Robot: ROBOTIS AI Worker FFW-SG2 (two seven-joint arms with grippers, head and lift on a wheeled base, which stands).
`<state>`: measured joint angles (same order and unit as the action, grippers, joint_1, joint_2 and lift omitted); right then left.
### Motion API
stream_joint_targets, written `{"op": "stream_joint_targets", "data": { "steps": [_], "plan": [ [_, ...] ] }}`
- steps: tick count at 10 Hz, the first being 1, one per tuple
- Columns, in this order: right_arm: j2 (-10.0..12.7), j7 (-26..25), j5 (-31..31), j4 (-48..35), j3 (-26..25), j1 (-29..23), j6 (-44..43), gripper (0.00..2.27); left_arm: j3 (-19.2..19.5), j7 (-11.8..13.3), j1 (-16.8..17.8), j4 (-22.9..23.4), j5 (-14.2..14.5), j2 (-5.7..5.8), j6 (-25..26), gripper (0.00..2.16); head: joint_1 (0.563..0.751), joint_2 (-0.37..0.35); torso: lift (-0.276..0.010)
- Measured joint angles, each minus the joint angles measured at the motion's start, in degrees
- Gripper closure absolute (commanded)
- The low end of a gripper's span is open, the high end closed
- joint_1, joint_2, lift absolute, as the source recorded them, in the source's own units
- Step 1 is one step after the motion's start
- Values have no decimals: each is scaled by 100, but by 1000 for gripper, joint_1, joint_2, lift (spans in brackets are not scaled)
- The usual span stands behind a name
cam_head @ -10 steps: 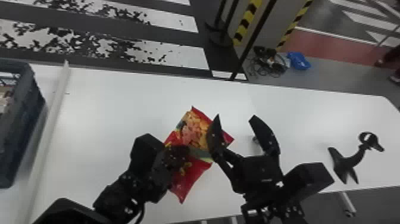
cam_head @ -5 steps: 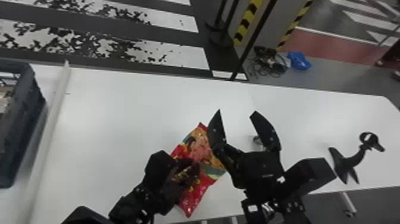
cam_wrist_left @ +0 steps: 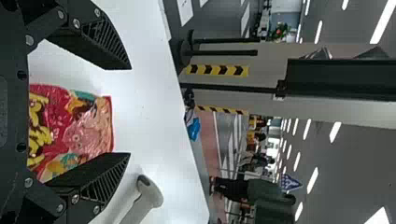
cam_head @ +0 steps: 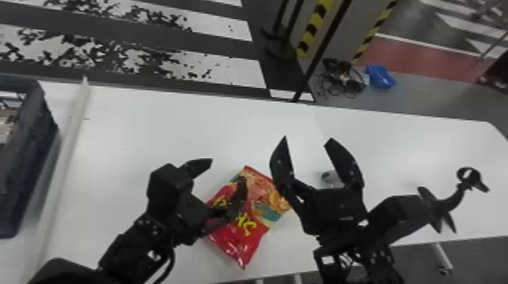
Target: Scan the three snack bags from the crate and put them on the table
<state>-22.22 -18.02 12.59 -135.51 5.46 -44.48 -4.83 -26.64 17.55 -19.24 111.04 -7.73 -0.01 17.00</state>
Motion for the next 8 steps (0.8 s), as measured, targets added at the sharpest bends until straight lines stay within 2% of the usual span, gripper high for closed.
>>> {"op": "stream_joint_targets", "data": {
  "steps": [2, 4, 5, 6, 8],
  "plan": [
    [13, 185, 241, -10, -161, 41, 387, 76, 824, -23, -405, 750, 174, 2, -13, 26, 695, -350, -94],
    [39, 290, 68, 51, -178, 87, 727, 97, 1767, -111, -877, 1517, 622, 65, -203, 29, 695, -217, -94],
    [55, 413, -102, 123, -127, 117, 859, 107, 2229, -249, -1122, 1815, 832, 69, -315, 29, 695, -140, -94],
    [60, 688, -217, 146, -47, 169, 1294, 113, 2715, -304, -1346, 2046, 1146, 70, -449, 33, 695, -102, -94],
    [80, 1242, -384, 70, 129, 257, 2548, 117, 3553, -353, -1699, 2401, 1773, 60, -604, 33, 695, 70, -94]
  ]
}}
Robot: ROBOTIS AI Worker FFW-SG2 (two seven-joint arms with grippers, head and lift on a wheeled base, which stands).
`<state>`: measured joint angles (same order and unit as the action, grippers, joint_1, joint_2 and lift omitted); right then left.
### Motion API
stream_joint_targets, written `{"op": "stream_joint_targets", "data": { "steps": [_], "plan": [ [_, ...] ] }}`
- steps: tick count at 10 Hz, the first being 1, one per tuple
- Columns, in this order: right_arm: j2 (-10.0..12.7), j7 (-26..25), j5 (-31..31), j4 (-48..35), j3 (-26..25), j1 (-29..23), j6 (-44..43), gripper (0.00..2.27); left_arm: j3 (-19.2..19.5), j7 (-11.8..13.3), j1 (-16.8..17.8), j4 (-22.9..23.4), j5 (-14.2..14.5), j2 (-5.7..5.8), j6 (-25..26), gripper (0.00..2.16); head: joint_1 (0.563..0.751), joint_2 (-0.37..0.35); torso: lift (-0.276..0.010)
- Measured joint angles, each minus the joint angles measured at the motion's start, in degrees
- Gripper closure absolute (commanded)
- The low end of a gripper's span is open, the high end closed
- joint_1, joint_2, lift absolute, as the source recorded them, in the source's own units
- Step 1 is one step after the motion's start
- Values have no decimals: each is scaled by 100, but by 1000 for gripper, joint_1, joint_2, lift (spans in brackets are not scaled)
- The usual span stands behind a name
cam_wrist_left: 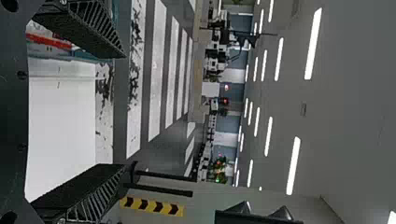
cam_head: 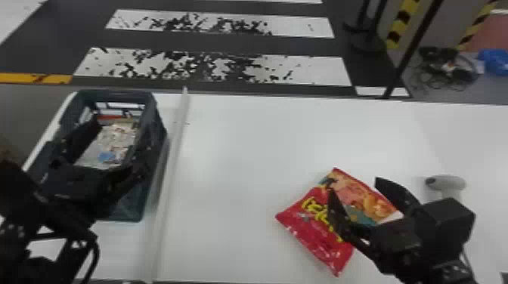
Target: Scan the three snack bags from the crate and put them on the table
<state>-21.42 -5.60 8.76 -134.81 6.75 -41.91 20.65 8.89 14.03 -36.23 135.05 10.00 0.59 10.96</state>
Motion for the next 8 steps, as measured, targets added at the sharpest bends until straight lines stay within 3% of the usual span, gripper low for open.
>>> {"op": "stream_joint_targets", "data": {
  "steps": [1, 3, 8],
  "plan": [
    [4, 41, -185, -38, 187, 31, 505, 117, 249, -39, -104, 103, 167, -4, 2, 33, 695, 126, -94],
    [-19, 40, -564, -29, 565, 107, 1113, 117, 437, -68, -196, 176, 230, -7, 9, 36, 695, 185, -94],
    [-180, -343, -1771, 692, 1627, 429, 1296, 120, 439, -58, -194, 153, 218, -7, 27, 36, 695, 229, -94]
  ]
}}
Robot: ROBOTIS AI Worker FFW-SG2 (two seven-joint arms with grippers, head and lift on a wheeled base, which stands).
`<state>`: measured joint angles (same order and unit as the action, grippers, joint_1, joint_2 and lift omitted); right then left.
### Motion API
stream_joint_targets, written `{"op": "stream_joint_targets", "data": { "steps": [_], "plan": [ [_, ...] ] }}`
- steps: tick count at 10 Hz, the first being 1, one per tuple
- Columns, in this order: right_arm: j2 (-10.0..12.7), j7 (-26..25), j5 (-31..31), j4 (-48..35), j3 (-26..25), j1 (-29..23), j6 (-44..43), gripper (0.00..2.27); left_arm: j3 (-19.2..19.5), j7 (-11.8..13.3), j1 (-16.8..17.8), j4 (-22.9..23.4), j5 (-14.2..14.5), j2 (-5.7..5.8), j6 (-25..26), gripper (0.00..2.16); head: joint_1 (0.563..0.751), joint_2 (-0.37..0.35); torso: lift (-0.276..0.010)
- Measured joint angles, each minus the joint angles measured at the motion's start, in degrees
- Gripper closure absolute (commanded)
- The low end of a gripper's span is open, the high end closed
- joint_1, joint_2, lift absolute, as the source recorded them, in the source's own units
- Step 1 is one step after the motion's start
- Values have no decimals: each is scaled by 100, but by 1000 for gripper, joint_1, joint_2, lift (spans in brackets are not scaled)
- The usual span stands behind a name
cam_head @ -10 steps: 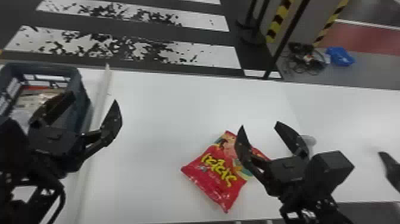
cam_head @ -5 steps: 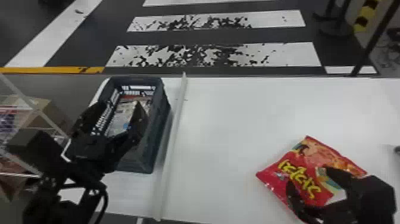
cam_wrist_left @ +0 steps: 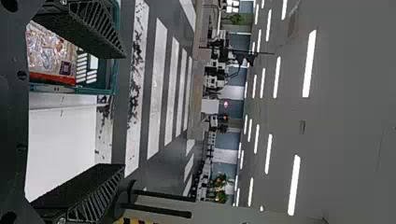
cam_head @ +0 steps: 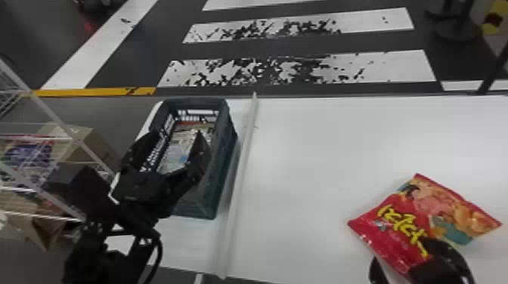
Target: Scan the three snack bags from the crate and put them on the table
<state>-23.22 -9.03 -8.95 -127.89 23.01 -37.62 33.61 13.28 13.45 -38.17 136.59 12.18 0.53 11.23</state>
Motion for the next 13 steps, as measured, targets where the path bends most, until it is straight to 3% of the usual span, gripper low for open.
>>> {"op": "stream_joint_targets", "data": {
  "steps": [5, 10, 11, 13],
  "plan": [
    [-271, -1140, -1095, 813, 1094, 386, -394, 120, -1, 27, 62, -107, -12, 5, 16, 36, 695, 260, -94],
    [-296, -1396, -1379, 1303, 1229, 646, -447, 228, -16, 136, 142, -227, 0, 9, 16, 36, 695, 236, -94],
    [-297, -1415, -1418, 1412, 1235, 710, -447, 566, -12, 193, 143, -228, 8, 9, 14, 36, 695, 225, -94],
    [-298, -1426, -1547, 1539, 1265, 778, -410, 1723, 9, 244, 144, -226, 43, 9, 15, 36, 695, 215, -94]
  ]
}}
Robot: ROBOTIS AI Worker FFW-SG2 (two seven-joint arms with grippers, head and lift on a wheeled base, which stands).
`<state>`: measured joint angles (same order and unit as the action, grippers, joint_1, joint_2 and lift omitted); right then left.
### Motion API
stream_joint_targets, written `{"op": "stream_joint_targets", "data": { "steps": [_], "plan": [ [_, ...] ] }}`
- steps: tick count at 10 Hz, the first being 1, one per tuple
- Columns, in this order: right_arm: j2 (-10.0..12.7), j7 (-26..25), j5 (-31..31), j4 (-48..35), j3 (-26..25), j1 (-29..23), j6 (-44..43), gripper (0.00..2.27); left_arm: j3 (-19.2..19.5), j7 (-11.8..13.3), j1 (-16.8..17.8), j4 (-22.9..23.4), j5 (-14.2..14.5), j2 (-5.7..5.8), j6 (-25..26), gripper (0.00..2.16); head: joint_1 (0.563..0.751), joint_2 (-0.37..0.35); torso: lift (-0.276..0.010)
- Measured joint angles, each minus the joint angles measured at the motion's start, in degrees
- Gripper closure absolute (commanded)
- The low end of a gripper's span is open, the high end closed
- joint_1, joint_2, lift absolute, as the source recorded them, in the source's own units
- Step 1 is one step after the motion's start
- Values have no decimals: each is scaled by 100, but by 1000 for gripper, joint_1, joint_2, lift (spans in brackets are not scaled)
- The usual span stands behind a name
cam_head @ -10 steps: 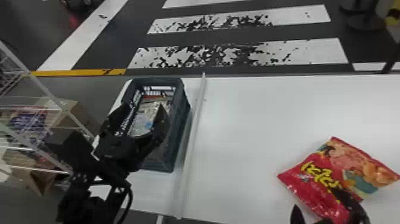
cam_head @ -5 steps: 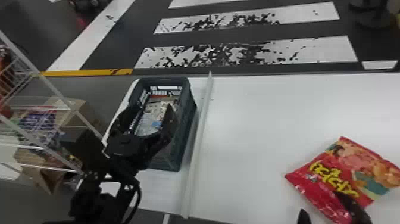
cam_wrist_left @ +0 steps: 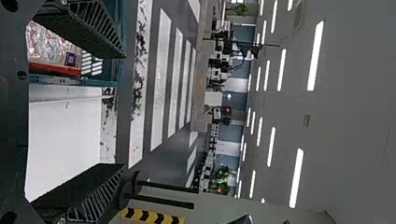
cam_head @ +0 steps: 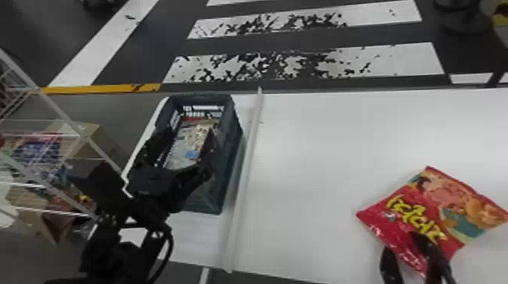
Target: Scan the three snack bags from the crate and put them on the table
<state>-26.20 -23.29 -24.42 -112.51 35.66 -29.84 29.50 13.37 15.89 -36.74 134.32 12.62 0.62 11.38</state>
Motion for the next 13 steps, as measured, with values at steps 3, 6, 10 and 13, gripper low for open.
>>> {"op": "stream_joint_targets", "data": {
  "steps": [3, 6, 10, 13],
  "plan": [
    [-3, -27, -63, 94, 90, 107, 202, 2236, 7, 3, 0, -2, 21, 0, 1, 36, 695, 208, -94],
    [-195, -552, -102, 1, 124, 51, -405, 2236, 8, 41, -48, 21, 28, -9, -6, 36, 695, 210, -94],
    [-390, -618, 15, -1467, -99, -295, -558, 2236, -38, 130, -91, 71, 30, -29, -16, 39, 695, 225, -94],
    [-248, -219, 1816, -2743, -947, -486, -635, 2236, -84, 143, -112, 109, 3, -44, -16, 39, 695, 203, -94]
  ]
}}
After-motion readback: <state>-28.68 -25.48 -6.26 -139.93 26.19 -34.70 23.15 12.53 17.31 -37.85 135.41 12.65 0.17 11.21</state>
